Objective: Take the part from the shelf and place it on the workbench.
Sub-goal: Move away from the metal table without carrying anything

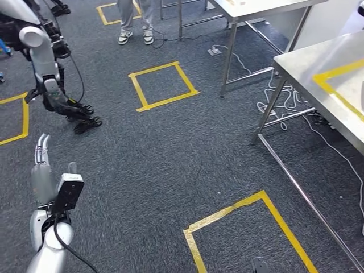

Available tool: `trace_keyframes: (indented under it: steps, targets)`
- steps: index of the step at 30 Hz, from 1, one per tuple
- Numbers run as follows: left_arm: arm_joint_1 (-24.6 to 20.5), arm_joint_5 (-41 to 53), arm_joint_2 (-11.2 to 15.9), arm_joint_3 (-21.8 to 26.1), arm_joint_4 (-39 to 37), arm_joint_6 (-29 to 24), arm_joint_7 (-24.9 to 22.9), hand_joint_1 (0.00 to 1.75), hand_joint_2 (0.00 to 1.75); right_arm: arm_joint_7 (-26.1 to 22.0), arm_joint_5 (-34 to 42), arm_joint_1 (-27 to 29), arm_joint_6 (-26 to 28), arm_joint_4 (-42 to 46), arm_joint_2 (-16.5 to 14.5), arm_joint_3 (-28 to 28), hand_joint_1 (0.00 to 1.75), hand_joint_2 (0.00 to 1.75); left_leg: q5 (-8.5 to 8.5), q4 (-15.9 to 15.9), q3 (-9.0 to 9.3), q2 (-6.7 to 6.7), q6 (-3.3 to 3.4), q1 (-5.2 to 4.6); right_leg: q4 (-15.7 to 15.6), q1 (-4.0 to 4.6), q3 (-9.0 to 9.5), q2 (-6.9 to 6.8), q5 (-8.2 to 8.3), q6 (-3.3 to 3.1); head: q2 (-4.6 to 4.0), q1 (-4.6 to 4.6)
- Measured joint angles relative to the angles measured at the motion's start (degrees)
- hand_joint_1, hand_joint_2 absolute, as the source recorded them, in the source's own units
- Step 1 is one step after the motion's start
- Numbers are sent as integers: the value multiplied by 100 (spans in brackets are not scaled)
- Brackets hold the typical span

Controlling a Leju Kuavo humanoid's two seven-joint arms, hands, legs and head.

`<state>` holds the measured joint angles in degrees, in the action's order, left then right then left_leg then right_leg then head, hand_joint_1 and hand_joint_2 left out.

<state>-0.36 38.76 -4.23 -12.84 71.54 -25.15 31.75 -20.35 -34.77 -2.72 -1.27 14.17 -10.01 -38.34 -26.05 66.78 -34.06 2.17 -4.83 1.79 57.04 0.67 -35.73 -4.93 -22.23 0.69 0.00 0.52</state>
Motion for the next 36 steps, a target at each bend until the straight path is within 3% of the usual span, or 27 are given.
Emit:
trace_keyframes:
  steps: [2, 3, 4, 5, 6, 8, 10, 11, 12, 13, 15, 17, 18, 20, 21, 23, 25, 26, 27, 29, 31, 32, 33, 35, 36]
  targets:
    - [-28, -2, -14, -1, -1, 4, 7, 0, 0, -1, -3, -5, 1, 4, 11, 0, 0, 0, -253, -784, 586, 237, 58, -16, 105, 12, -106, -130, 72, 63, 0, -3]
    - [-33, -3, -20, -2, -3, 5, 12, 0, 0, -1, -3, -3, 1, 5, 15, 0, 0, 0, -338, -991, 706, 250, 129, -45, 137, -3, -134, -198, 112, 90, 0, -9]
    - [-27, -4, -21, -1, -7, 0, 16, 0, 0, -1, -4, -2, -1, 4, 11, 0, 0, 0, -363, -1049, 688, 197, 224, -83, 149, -29, -151, -266, 160, 125, 0, -17]
    - [-16, -3, -20, 1, -11, -10, 19, 0, 0, 1, -6, 0, -5, 2, 10, 0, 0, 0, -314, -1031, 623, 140, 295, -100, 167, -65, -179, -250, 154, 165, 0, -16]
    - [-15, -2, -22, 5, -16, -25, 20, 0, 0, 2, -7, 8, -9, 1, 7, -1, 0, 0, -262, -1027, 559, 73, 360, -113, 239, -96, -221, -148, 52, 200, 0, -18]
    - [-42, 11, -39, 7, -20, -51, 20, 0, 0, 4, -9, 34, -18, -2, 3, -2, 0, 0, -133, -1031, 405, -70, 464, -118, 704, -122, -385, 211, -423, 244, 0, -29]
    - [-59, 21, -63, 3, -26, -64, 13, 0, 0, 3, -8, 61, -18, -3, 1, -5, 0, 0, 12, -1030, 235, -229, 509, -137, 1455, -110, -576, 435, -863, 232, 0, -48]
    - [-59, 20, -69, 3, -33, -70, -1, 0, 0, 3, -5, 67, -16, -3, 0, -9, 0, 0, 82, -1028, 153, -307, 515, -150, 1715, -101, -613, 475, -909, 214, 0, -55]
    - [-58, 15, -74, 4, -43, -76, -20, 0, 0, 2, -2, 69, -12, -3, 0, -14, 0, 0, 149, -1027, 72, -383, 513, -160, 1801, -88, -567, 498, -843, 187, 0, -55]
    - [-60, 0, -82, 5, -54, -84, -51, 0, 0, 2, 2, 69, -7, -3, 0, -17, 0, 0, 213, -1026, -4, -460, 506, -165, 1664, -76, -411, 525, -703, 156, 0, -54]
    - [-70, -44, -121, 10, -77, -116, -121, 0, 0, 0, 7, 64, 3, -3, 1, -21, 0, 0, 330, -1019, -133, -610, 471, -167, 891, -68, 169, 712, -546, 80, 0, -53]
    - [-90, -58, -172, 18, -96, -186, -188, 0, 0, 3, 11, 62, 9, -3, 1, -27, 0, 0, 424, -1011, -207, -734, 414, -160, 217, -68, 609, 890, -610, 65, 0, -57]
    - [-95, -44, -190, 20, -104, -223, -217, 0, 0, 13, 14, 63, 9, -3, -1, -32, 0, 0, 462, -1018, -225, -782, 378, -153, 85, -59, 675, 906, -661, 68, 0, -64]
    - [-88, -4, -202, 20, -129, -273, -265, 0, 0, 38, 16, 72, 10, -3, -12, -50, 0, 0, 514, -1028, -254, -850, 309, -133, 30, -49, 656, 798, -612, 48, 0, -77]
    - [-83, 7, -203, 21, -143, -286, -279, 0, 0, 46, 17, 77, 11, -3, -16, -58, 0, 0, 455, -978, -294, -792, 285, -137, 9, -52, 650, 736, -570, 16, 0, -64]
    - [-87, 9, -208, 21, -169, -307, -300, 0, 0, 49, 16, 97, 15, -3, -25, -73, 0, 0, 87, -557, -486, -546, 245, -148, -31, -66, 613, 584, -478, -39, 0, -26]
    - [-97, -27, -221, 21, -204, -300, -343, 0, 0, 48, 15, 128, 21, -4, -26, -97, 0, 0, -361, 173, -756, -353, 196, -148, -35, -61, 534, 430, -418, -56, 0, 1]
    - [-97, -67, -226, 21, -226, -265, -376, 0, 0, 48, 15, 142, 22, -4, -26, -112, 0, 0, -458, 440, -828, -318, 175, -140, -33, -60, 498, 348, -397, -53, 0, 2]
    - [-96, -121, -228, 22, -248, -205, -405, 0, 0, 48, 15, 152, 24, -5, -26, -128, 0, 0, -450, 528, -812, -295, 160, -132, -32, -61, 466, 266, -379, -45, 0, 3]
    - [-99, -239, -225, 25, -279, -43, -434, 0, 0, 48, 14, 161, 25, -5, -27, -152, 0, 0, -197, 78, -455, -199, 147, -123, -29, -63, 428, 113, -354, -23, 0, 4]
    - [-115, -321, -222, 26, -286, 87, -420, 0, 0, 48, 10, 163, 24, -5, -28, -165, 0, 0, 36, -676, 54, 66, 175, -145, -18, -41, 411, -20, -350, 16, 0, 6]
    - [-123, -347, -221, 26, -286, 124, -406, 0, 0, 45, 7, 162, 24, -5, -30, -168, 0, 0, 80, -921, 202, 160, 210, -162, -8, -26, 412, -81, -349, 41, 0, -2]
    - [-127, -366, -218, 26, -286, 153, -390, 0, 0, 44, 4, 159, 24, -5, -30, -172, 0, 0, 85, -1041, 263, 199, 255, -180, 1, -13, 413, -137, -348, 68, 0, -8]
    - [-124, -386, -205, 27, -286, 176, -358, 0, 0, 40, -1, 147, 22, -6, -34, -180, 0, 0, 95, -1086, 232, 79, 353, -183, 14, -19, 415, -213, -355, 128, 0, -25]
    - [-126, -390, -196, 31, -285, 181, -343, 0, 0, 38, -2, 141, 21, -6, -36, -185, 0, 0, 108, -1094, 220, 17, 396, -173, 58, -31, 395, -136, -401, 162, 0, -29]
